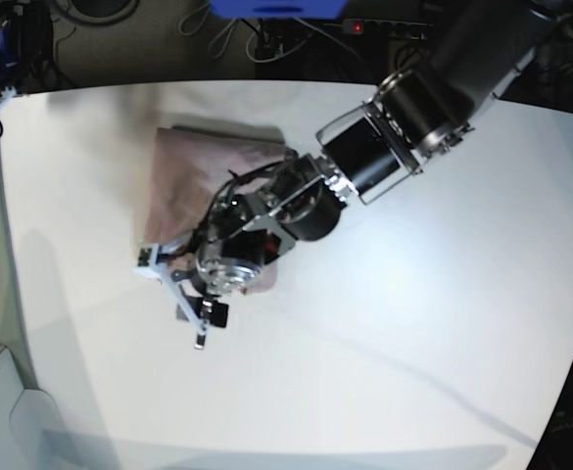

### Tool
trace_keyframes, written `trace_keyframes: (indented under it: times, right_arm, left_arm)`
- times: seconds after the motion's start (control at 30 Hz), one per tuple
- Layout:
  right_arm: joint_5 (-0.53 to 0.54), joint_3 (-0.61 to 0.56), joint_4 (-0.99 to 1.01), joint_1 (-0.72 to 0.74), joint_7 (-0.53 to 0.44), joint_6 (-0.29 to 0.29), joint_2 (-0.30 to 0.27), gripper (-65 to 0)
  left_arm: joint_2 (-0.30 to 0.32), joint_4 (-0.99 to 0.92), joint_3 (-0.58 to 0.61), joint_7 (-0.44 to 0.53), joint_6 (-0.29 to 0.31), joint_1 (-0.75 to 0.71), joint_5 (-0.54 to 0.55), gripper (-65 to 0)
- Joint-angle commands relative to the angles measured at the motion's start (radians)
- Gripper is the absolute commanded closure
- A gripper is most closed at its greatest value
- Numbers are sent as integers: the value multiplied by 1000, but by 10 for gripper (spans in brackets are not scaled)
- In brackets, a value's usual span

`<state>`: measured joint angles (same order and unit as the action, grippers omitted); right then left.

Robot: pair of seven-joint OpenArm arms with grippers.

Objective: Layout the t-shirt on the table in an organized manner, then fold the t-shirt properly
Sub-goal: 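Release the shirt with the left gripper and lift it away, then press and straighten the folded shirt's edge with the right gripper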

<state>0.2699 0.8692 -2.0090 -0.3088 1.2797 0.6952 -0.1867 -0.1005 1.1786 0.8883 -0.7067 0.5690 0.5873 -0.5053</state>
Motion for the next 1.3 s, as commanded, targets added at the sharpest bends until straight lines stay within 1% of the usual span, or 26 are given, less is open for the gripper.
trace_keyframes:
  times: [0.0, 0.07, 0.2, 0.33, 0.4, 0.43, 0.47, 0.53, 0.6, 0.63, 0.67, 0.73, 0.8, 0.9, 1.0, 1.13, 1.27]
  right_arm:
    - [2, 5, -16, 0, -10, 3, -15, 0]
    - [2, 5, -16, 0, -10, 3, -3, 0]
    - [2, 3, -16, 0, -10, 3, 2, 0]
    - [4, 3, -16, 7, -10, 3, 11, 0]
    - [4, 3, -16, 23, -12, 3, 25, 0]
    - [2, 3, -16, 41, -12, 3, 26, 0]
    - [2, 3, -16, 53, -12, 3, 39, 0]
    - [2, -12, -16, 87, -12, 3, 62, 0]
    - [2, -66, -16, 122, -5, 3, 66, 0]
    - [4, -107, -16, 135, -2, 3, 66, 0]
    - [4, -152, -16, 144, -2, 3, 69, 0]
    - [4, -242, -17, 162, -2, 3, 95, 0]
    - [4, -313, -17, 173, -7, 3, 115, 0]
    - [6, -437, -16, 182, -12, 3, 157, 0]
    - [6, -563, -14, 179, -12, 3, 189, 0]
    - [4, -707, -14, 184, -12, 3, 212, 0]
    - [2, -795, -14, 185, -13, 3, 252, 0]
  left_arm:
    - [-14, 31, -16, 5, -11, 26, -8, -304]
    - [-12, 62, -41, 5, -11, 26, -8, -304]
    - [-11, 113, -93, 2, -11, 9, -8, -304]
    - [40, 186, -215, -72, -10, -17, 0, -302]
    - [64, 215, -306, -100, -10, -40, 1, -296]
    - [80, 232, -361, -113, -10, -63, 1, -279]
    - [92, 255, -420, -126, -10, -88, 1, -245]
    - [117, 309, -538, -147, -10, -137, 1, -147]
    - [137, 367, -634, -167, -8, -197, 1, -26]
    - [147, 401, -674, -179, -8, -231, 1, 0]
    - [160, 435, -710, -190, -8, -261, 1, 0]
    - [187, 519, -771, -210, -8, -333, 1, -10]
    - [209, 601, -829, -232, -8, -416, 1, 0]
    - [229, 714, -941, -253, -8, -556, 1, -1]
    - [232, 782, -1047, -248, -8, -685, 1, -1]
    - [230, 826, -1154, -247, -8, -798, 1, -1]
    - [224, 837, -1225, -247, -8, -903, 1, -1]
